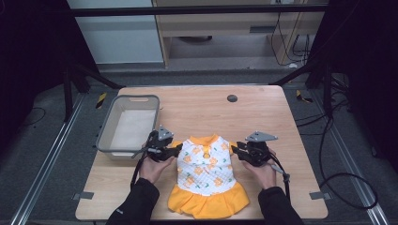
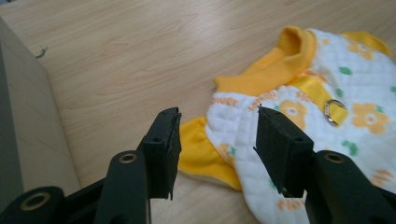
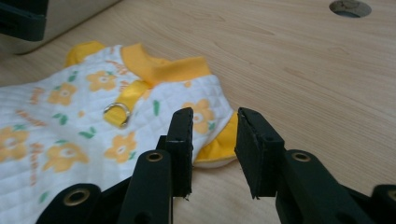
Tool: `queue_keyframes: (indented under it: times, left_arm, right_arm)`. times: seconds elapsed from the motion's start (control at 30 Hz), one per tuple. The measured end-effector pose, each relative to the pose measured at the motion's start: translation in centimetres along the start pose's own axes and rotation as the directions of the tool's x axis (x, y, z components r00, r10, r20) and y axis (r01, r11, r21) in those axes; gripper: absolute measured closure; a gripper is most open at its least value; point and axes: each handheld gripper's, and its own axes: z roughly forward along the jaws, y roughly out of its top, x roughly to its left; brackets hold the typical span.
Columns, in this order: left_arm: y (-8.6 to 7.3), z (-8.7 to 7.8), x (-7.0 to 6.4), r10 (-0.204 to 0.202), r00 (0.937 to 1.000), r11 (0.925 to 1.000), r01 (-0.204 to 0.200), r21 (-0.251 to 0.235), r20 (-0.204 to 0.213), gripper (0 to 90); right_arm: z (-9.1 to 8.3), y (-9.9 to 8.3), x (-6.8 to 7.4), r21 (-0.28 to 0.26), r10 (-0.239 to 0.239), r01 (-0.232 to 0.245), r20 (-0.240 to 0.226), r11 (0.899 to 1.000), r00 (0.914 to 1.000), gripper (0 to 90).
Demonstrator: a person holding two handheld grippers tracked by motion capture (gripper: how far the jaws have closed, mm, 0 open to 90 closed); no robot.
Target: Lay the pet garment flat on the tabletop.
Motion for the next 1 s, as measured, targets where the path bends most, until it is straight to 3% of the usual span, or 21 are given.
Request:
queue_keyframes:
  times: [0.03,0.07,0.17,0.27,0.33,0.4,0.63,0.8,0.93,1.0]
  left_arm:
    - [-0.1,1.0,0.2,-0.021,0.9998,0.9997,0.022,0.01,-0.005,49.5]
    - [-0.1,1.0,0.2,-0.021,0.9998,0.9997,0.022,0.01,-0.005,49.6]
    - [-0.7,3.0,0.4,-0.01,0.9994,0.9966,0.012,0.082,-0.033,49.9]
    - [-0.8,3.5,0.4,-0.03,0.9993,0.9946,0.032,0.098,-0.02,50.0]
    - [-0.9,3.9,0.3,-0.012,0.9991,0.9932,0.017,0.116,-0.04,50.4]
    - [-1.1,4.3,0.2,-0.022,0.9989,0.9914,0.027,0.128,-0.04,51.3]
    - [-1.5,4.8,0.1,-0.066,0.9975,0.9892,0.069,0.13,-0.023,61.8]
    - [-1.6,4.8,-0.4,-0.066,0.9976,0.9902,0.068,0.122,-0.021,75.0]
    - [-1.5,4.8,-0.4,-0.067,0.9976,0.9901,0.069,0.122,-0.017,82.1]
    - [-1.3,4.5,-0.4,-0.043,0.9989,0.9911,0.045,0.125,-0.017,82.9]
  right_arm:
    - [1.3,0.1,-0.4,0.018,0.013,-0.014,0.017,1.0,0.9998,65.5]
    - [1.3,0.1,-0.4,0.018,0.013,-0.014,0.017,1.0,0.9998,65.5]
    - [3.2,0.1,-0.9,0.054,0.019,-0.022,0.048,0.998,0.9986,62.8]
    - [3.9,-0.1,-1.2,0.074,0.022,-0.026,0.057,0.997,0.9981,61.3]
    - [4.7,-0.4,-1.4,0.102,0.025,-0.032,0.07,0.994,0.9972,60.0]
    - [5.4,-0.8,-1.7,0.127,0.023,-0.033,0.08,0.991,0.9966,60.2]
    - [5.6,-0.9,-1.7,0.133,0.032,-0.043,0.087,0.99,0.9957,64.8]
    - [5.6,-0.9,-1.1,0.146,0.021,-0.031,0.073,0.989,0.9971,84.9]
    - [5.5,-0.8,-0.6,0.147,0.011,-0.022,0.072,0.989,0.9974,88.1]
    - [5.2,-0.7,-0.6,0.136,0.004,-0.013,0.067,0.991,0.9977,88.4]
